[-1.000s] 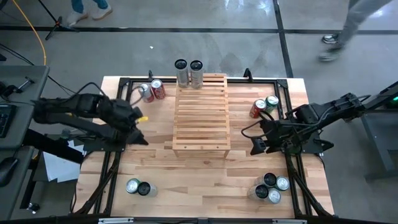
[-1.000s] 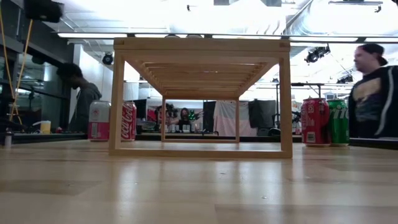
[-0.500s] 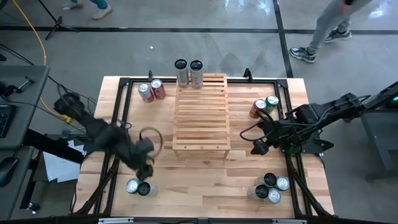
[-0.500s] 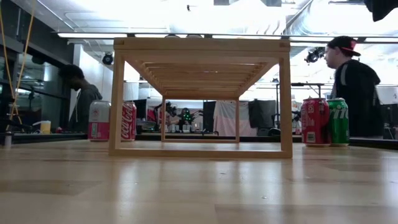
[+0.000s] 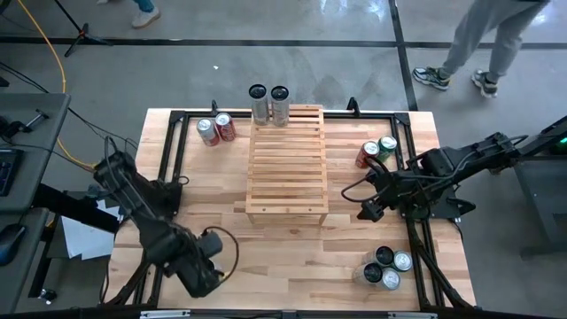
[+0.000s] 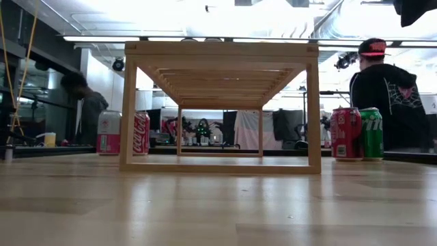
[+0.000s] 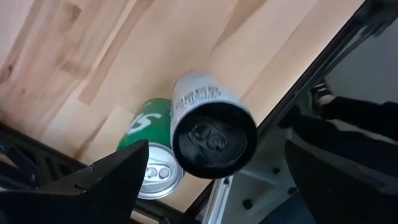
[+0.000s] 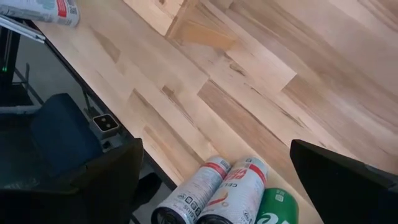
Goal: Place canned beverage on shelf
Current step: Put the left white pink soda can on the shelf
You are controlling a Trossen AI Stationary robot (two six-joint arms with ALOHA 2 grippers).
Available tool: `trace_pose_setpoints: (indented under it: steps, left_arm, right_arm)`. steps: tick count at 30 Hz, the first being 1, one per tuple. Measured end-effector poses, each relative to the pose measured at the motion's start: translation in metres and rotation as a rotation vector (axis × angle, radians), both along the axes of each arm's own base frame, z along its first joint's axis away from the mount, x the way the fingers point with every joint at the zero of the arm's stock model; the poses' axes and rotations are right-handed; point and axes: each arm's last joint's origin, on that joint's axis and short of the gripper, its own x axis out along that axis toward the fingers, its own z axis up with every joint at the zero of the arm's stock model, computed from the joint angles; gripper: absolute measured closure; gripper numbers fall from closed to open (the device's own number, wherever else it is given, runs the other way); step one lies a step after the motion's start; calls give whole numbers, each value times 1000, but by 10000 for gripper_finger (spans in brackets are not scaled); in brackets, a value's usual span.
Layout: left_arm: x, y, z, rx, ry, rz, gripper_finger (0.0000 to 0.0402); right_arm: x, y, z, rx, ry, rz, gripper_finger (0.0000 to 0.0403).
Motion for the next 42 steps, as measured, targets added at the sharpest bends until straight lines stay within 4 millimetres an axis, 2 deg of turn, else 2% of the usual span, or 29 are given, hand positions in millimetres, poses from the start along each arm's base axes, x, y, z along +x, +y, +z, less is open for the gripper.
trace_pose_setpoints:
  steps: [5,15,20,27,30,32,35,38,42]
  left_arm:
    - [1,-12,-14,34,44,-15,37]
    - [10,-20,-34,83,84,-31,37]
    - [14,-26,-48,91,134,-94,37]
    - [17,-26,-52,109,136,-123,39]
    - [18,-25,-52,114,138,-120,62]
    - [19,-24,-52,113,137,-125,96]
    - [19,-22,-49,101,135,-150,166]
    - [19,-17,-37,72,113,-192,166]
    - [20,-2,1,-10,-1,-263,166]
  right_arm:
    - [0,0,0,0,0,0,11]
    - [0,0,0,0,0,-1,11]
    - [0,0,0,-1,0,-1,11]
    - [0,0,0,-1,-1,-1,11]
    - [0,0,0,-1,-1,-1,11]
    - [0,0,0,-2,-1,-1,11]
    - [0,0,0,-2,-1,-1,11]
    - [0,0,0,-2,-1,-1,11]
    - [2,1,1,-12,-28,30,11]
